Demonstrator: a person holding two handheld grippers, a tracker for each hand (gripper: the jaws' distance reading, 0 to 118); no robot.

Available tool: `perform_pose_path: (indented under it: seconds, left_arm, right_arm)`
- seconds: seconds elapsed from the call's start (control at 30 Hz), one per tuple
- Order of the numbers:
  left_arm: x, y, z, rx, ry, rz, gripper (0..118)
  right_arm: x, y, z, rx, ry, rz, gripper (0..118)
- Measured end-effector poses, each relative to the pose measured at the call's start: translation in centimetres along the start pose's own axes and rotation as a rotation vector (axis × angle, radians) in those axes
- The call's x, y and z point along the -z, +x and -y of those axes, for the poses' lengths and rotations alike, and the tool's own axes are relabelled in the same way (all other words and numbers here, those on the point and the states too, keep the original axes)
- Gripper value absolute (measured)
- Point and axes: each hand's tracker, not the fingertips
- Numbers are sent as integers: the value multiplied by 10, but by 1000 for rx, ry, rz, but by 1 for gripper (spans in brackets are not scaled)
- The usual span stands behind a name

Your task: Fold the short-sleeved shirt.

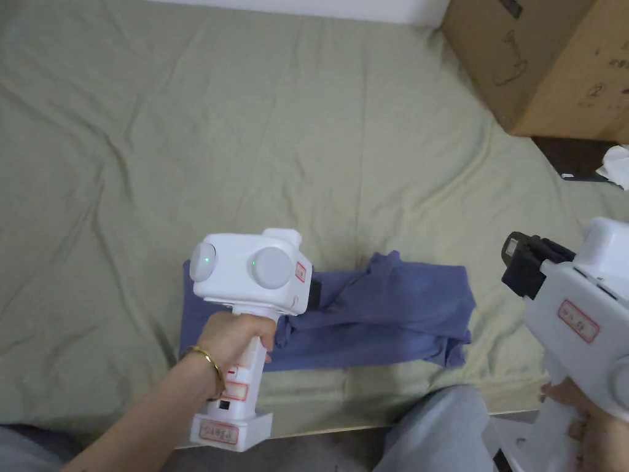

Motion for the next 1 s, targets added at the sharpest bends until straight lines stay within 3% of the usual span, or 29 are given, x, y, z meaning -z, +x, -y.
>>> perform_pose_path:
  seconds: [0.2,0.3,0.47,0.53,0.57,0.6,0.67,0.8,1.0]
  left_arm:
    - [13,25,13,-31,14,73,86]
    - [-1,31,8,-52,13,140,87]
    - [-66,24,-1,10,245,177,86]
    - [-88,15,-3,39,343,130,78]
    - [-97,12,-4,50,367,93,67]
    - [-103,7,-3,61,383,50,45]
    - [-104,-2,0,64,395,-14,13]
    - [-75,-11,18,3,283,-30,0]
    - [-15,8,60,15,69,12,0]
  right_arm:
    - [-3,11,3,-3,-7,41,0]
    - [-1,10,2,-12,-9,36,0]
    - [-2,0,-2,-25,7,9,0]
    - [-1,-4,-2,-27,9,-2,0]
    - [-1,-5,-2,-28,10,-8,0]
    - [-1,-6,-2,-28,10,-15,0]
    - [0,-9,0,-31,8,-26,0]
    - [-1,-8,0,-40,-6,-41,0]
    - [5,9,11,-18,-26,-44,0]
